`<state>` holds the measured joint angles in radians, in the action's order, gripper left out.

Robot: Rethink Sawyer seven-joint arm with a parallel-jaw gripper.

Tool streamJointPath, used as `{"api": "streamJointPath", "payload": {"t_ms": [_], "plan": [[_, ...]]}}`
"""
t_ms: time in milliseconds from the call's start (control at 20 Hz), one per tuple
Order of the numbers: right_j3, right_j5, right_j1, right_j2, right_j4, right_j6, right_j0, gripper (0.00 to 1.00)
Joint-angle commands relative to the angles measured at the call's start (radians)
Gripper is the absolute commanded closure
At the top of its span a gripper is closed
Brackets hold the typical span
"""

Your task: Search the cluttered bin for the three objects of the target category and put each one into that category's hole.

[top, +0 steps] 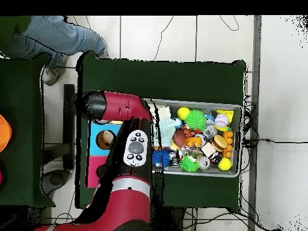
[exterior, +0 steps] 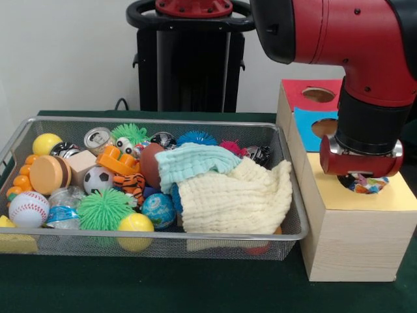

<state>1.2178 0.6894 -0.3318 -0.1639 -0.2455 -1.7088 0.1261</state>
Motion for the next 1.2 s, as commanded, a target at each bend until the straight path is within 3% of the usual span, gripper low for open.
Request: {"api": "streamJointPath", "payload": {"t_ms": [50,100,450,850,1200], "plan": [[0.078,0.093,-0.036,0.043,0.06,-0.003,-0.121,0.0],[0.06,0.098,-0.029,0.049,0.072,0.005,-0.129,1.0],[-0.022,0.119,0.01,0.064,0.122,0.073,-0.167,1.0],[-0.034,0.115,0.005,0.091,0.172,0.097,-0.184,1.0],[0.013,0.156,-0.082,0.109,0.203,0.092,-0.191,1.0]]}}
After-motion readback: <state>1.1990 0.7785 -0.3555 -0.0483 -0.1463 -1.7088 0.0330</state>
